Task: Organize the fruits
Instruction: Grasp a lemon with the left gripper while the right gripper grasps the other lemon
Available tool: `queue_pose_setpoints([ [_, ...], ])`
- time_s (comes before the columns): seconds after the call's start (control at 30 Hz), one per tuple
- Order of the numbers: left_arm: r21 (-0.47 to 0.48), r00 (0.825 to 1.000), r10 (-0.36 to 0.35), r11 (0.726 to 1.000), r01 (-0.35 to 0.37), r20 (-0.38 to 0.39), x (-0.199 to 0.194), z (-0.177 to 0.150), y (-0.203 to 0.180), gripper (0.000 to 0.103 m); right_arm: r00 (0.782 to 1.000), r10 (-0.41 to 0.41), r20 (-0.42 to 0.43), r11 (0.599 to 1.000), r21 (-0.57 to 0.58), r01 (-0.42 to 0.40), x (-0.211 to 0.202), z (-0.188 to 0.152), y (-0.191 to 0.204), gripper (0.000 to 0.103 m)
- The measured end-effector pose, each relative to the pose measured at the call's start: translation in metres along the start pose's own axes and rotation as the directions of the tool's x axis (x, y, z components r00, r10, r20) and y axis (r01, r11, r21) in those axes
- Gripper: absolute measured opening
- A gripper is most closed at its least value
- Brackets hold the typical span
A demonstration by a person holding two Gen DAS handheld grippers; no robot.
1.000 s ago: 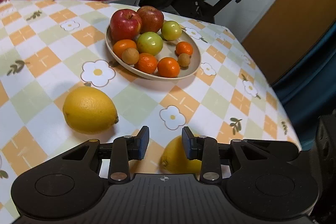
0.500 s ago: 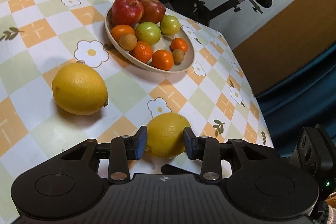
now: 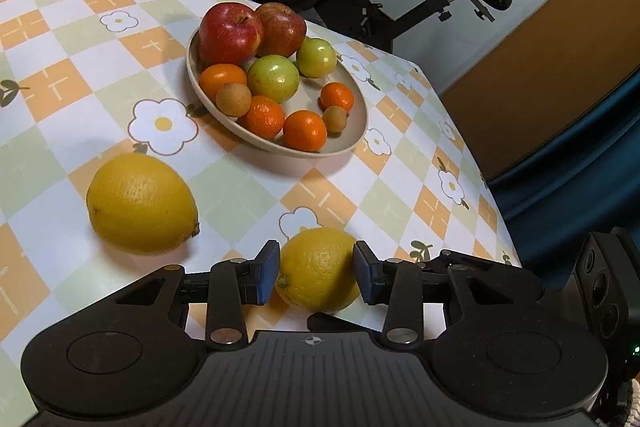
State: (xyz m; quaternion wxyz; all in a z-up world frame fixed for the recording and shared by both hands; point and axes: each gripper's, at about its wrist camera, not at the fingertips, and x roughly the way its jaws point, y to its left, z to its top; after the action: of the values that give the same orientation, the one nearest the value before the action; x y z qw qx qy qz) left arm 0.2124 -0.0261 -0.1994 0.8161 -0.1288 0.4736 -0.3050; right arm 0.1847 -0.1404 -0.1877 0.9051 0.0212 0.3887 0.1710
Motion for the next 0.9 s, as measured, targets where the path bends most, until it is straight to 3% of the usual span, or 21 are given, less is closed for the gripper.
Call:
queue_pose_setpoints([
  [0.4, -0.023, 1.000, -0.003, 1.000, 0.004, 0.012, 0.007, 0.006, 0.003, 0.044, 0.997, 0.034, 0.069, 0.998, 0.041, -0.037, 0.004, -0.004, -0.010, 0.051],
  [0.7, -0.161, 0.999, -0.044, 0.986, 0.047, 0.021, 0.005, 0.002, 0.019, 0.044, 0.996, 0.046, 0.078, 0.998, 0.050, -0.050, 0.005, -0.006, -0.010, 0.050],
  [0.9, -0.163, 0.998, -0.050, 0.985, 0.053, 0.027, 0.005, 0.001, 0.021, 0.044, 0.995, 0.055, 0.080, 0.996, 0.070, -0.061, 0.006, -0.007, -0.011, 0.049],
])
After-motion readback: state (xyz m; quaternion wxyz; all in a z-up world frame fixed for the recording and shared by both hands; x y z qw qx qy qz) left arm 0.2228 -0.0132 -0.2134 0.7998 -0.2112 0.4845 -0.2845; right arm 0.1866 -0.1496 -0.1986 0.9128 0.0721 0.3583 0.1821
